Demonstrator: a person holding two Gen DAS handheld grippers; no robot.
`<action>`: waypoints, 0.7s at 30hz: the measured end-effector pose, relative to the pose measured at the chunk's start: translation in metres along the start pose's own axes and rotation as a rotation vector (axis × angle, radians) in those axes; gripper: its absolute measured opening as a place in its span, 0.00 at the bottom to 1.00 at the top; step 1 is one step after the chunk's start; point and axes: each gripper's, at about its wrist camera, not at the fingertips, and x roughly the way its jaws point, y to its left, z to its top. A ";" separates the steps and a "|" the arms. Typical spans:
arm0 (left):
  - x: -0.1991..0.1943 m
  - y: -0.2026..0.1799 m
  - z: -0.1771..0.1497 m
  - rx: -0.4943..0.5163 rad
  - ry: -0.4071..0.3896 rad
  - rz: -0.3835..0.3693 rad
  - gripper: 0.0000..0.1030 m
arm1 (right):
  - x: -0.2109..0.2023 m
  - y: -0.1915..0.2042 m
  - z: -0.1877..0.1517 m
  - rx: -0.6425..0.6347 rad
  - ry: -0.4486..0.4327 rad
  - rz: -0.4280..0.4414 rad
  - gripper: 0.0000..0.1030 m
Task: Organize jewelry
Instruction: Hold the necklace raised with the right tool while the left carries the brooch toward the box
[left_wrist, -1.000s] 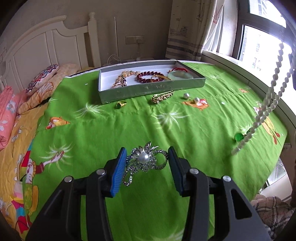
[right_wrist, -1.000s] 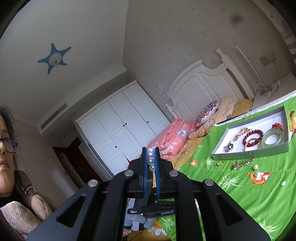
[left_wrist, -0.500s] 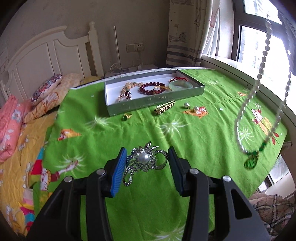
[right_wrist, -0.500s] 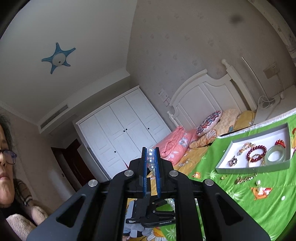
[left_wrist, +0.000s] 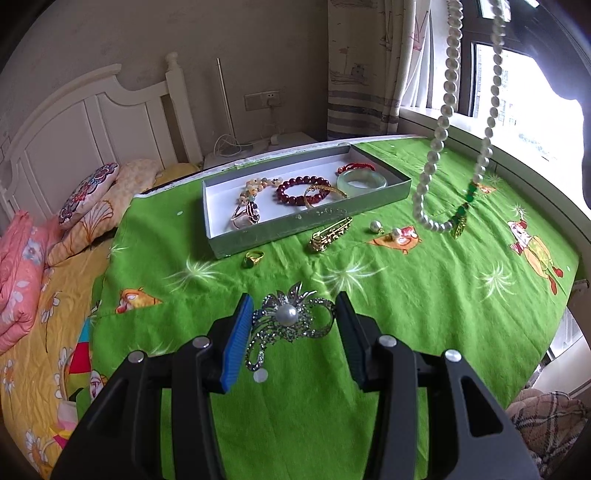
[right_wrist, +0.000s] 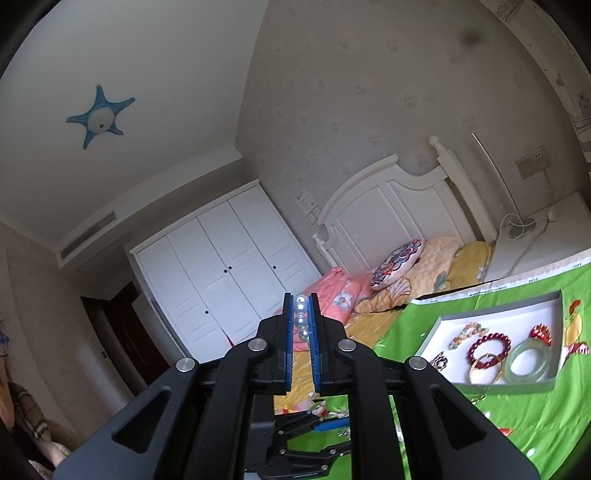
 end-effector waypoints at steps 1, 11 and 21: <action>0.002 0.001 0.001 -0.001 0.000 -0.002 0.44 | 0.002 -0.002 0.002 -0.001 0.001 -0.005 0.11; 0.032 0.006 0.031 -0.001 0.002 -0.039 0.44 | 0.029 -0.028 0.025 0.009 0.002 -0.012 0.11; 0.065 0.031 0.081 -0.054 -0.008 -0.060 0.44 | 0.060 -0.063 0.058 0.027 0.020 -0.025 0.11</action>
